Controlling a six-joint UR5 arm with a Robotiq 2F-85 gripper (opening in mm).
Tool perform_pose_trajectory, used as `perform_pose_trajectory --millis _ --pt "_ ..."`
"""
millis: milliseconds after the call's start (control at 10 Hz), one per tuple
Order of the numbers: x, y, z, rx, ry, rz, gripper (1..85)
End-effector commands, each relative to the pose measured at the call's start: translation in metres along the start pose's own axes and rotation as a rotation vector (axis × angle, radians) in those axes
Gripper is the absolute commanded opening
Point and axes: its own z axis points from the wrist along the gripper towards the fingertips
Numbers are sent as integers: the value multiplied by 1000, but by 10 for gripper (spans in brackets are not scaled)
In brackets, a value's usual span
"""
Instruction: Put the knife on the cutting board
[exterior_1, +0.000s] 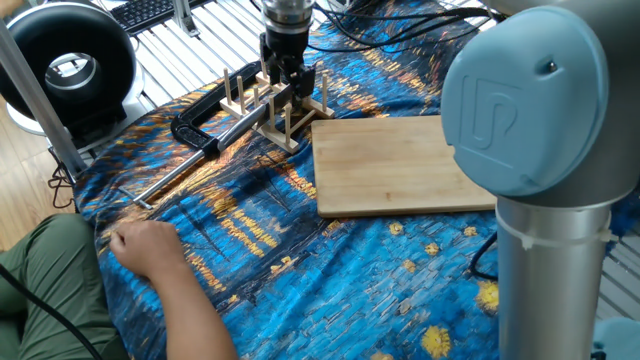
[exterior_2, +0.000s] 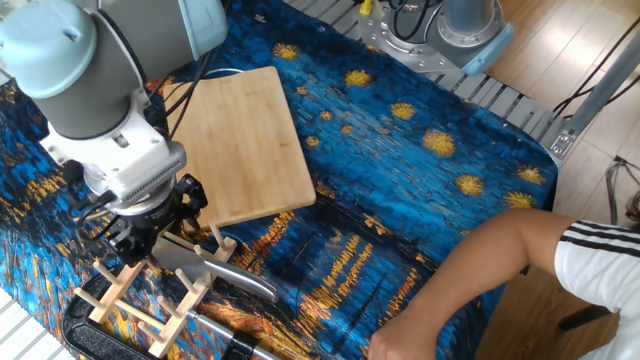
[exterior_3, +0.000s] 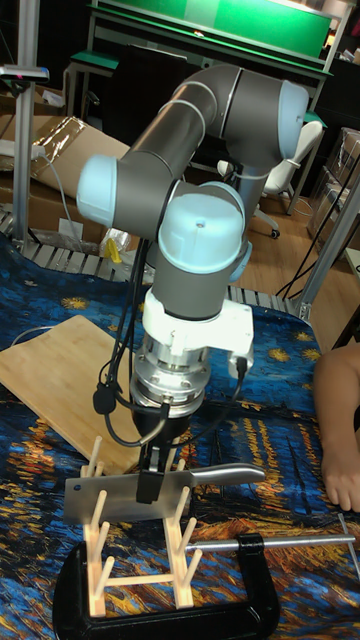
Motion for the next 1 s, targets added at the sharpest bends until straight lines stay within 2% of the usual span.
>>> perform_pose_trajectory --millis 0,100,300,700,900 --pt "-4 3 6 5 -19 6 663" --pt "-6 2 7 8 -22 -7 653" --pt "-10 -1 6 22 -22 -106 650" --pt "3 -6 1 46 36 -280 633" --pt "4 -6 1 50 39 -314 590"
